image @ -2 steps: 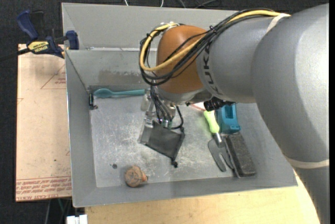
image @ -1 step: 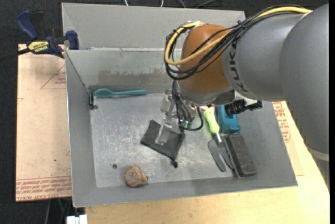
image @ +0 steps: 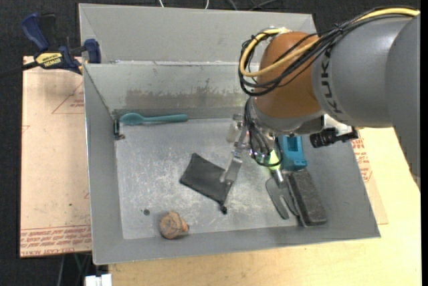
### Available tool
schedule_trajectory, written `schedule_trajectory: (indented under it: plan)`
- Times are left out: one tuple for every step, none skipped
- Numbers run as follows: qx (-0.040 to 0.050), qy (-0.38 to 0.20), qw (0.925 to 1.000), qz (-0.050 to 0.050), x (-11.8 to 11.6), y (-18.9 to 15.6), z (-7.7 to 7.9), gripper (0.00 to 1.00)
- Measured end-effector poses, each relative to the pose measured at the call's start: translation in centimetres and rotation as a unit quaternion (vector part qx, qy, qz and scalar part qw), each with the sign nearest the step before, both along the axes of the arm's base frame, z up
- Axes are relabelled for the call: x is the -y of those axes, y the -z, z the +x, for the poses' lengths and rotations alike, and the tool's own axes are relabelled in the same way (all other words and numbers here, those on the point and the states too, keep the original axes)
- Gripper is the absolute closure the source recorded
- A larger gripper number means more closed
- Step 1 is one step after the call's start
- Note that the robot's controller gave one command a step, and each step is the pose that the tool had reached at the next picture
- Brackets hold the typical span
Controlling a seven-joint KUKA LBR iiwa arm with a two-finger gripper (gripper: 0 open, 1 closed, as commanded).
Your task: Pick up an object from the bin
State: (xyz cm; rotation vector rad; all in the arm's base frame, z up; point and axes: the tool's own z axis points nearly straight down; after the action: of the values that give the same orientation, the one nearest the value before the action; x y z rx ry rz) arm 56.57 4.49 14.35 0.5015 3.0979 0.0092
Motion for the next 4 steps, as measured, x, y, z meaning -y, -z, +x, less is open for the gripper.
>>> schedule_trajectory:
  plan:
    - [0.0032, -0.044, 0.999, 0.001, 0.5, 5.5, 0.4, 0.0]
    - [0.0056, 0.011, 0.9999, 0.001, -0.8, 7.0, -1.2, 1.0]
    - [0.005, 0.011, 0.9999, 0.001, -0.8, 6.9, -1.2, 1.0]
    - [0.0041, 0.001, 1.0, 0.001, -0.9, -0.4, -1.1, 1.0]
